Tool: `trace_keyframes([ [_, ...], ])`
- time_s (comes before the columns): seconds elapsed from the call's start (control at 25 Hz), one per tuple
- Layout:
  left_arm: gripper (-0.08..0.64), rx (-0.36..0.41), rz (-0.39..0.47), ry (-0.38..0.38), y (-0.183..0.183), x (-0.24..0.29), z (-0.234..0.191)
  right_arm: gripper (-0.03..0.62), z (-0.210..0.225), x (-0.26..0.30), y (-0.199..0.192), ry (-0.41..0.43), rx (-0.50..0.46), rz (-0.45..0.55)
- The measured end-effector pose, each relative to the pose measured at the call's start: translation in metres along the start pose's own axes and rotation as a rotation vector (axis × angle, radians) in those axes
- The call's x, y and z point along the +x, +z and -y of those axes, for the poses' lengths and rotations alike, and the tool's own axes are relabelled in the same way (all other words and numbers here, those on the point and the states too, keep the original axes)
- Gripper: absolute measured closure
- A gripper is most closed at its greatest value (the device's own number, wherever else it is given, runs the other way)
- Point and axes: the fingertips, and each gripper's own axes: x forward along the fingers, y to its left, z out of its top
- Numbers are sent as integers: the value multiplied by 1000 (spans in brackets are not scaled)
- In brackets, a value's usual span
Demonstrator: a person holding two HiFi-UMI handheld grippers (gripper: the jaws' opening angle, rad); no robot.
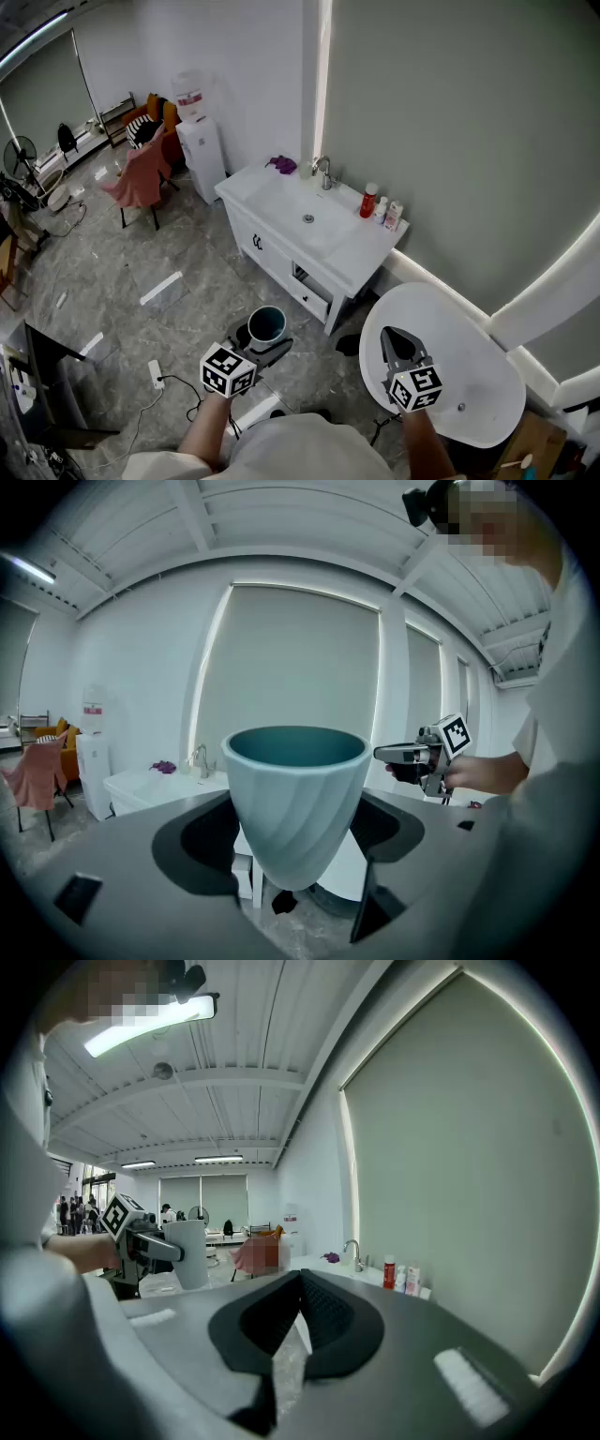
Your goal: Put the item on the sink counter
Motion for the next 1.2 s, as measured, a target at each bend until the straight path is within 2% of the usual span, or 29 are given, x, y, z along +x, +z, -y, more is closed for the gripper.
trace_keyframes([
  [0.68,193,-13,-14,24,-8,17,10,581,25,-3,-12,-17,26,-16],
  [1.2,193,-15,-5,67,-10,40,36,581,46,-4,-19,60,-40,-35],
])
